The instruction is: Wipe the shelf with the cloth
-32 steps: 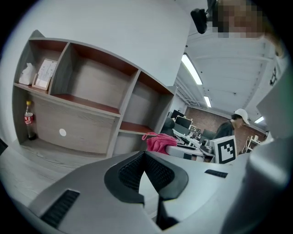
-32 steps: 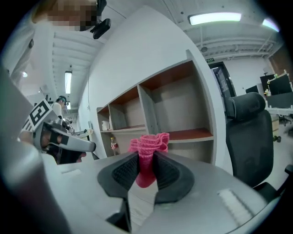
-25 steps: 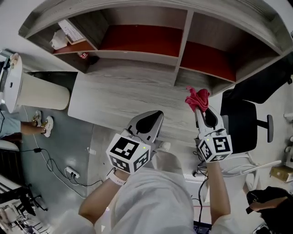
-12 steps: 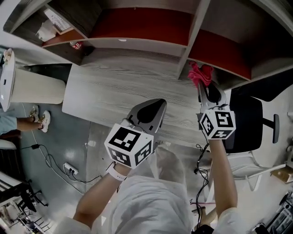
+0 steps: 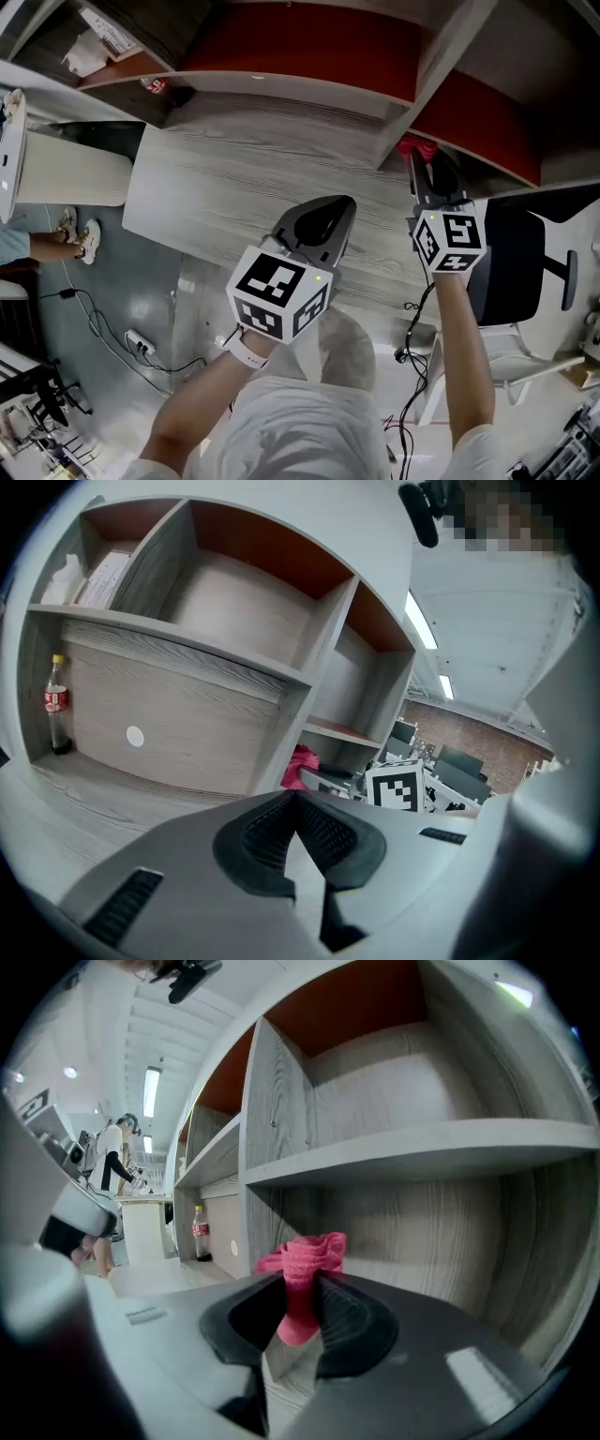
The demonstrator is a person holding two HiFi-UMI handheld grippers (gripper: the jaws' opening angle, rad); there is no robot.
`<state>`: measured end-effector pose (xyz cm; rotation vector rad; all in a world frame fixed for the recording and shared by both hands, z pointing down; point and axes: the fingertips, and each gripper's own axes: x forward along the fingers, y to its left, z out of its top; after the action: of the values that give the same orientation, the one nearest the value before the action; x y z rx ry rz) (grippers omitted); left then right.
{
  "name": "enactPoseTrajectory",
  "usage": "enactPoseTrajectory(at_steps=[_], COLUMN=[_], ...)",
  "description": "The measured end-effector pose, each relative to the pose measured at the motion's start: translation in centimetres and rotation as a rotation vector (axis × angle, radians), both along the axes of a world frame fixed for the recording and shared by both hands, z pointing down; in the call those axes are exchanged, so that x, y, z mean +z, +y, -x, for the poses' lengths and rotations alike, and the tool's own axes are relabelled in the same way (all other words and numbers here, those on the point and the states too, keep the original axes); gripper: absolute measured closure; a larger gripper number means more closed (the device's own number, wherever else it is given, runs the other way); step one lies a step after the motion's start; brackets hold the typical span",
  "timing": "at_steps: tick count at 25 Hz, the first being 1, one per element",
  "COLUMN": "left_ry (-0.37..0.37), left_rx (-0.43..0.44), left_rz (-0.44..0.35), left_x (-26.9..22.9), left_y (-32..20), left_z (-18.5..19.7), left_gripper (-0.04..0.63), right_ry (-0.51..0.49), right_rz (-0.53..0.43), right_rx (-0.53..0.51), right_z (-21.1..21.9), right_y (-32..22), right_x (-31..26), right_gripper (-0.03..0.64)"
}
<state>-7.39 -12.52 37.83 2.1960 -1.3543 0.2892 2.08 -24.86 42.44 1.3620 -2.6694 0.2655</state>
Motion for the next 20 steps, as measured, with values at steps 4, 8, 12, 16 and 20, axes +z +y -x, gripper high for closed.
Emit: enactPoseTrajectory(at_steps=[4,8,12,16,20], left_ry=[-0.006,-0.009,-0.008,-0.005,-0.008], left_rx=[0.005,-0.002,0.000,0.018,0.029], left_rz=[0.004,-0.005,-0.003,0.007,0.018], left_x=[0.8,1.3,1.8,2.5,3.1], left_y=[-0.8,-1.5,-2.0,-2.1,-1.9], left_z=[0.4,0.5,-0.1,-0.7,-1.1], left_gripper=[0.589,0.589,0.589,0.589,0.589], right_ry=[-0.023,-0.004,-0.009,-0.034,-0.010], right_rz=[-0.012,-0.023,-0.026,-0.037,-0.048], right_rx=[0.031,0.053,0.066,0.092,0.117], right_z=[0.5,0.8,1.2,1.8,1.9], right_y=[-2.2,-3.5,-5.0,-6.4,-7.6], right_x=[0.1,0.8,1.1,1.2,2.0], right_gripper=[0.524,0.525,0.526,0.526,0.526])
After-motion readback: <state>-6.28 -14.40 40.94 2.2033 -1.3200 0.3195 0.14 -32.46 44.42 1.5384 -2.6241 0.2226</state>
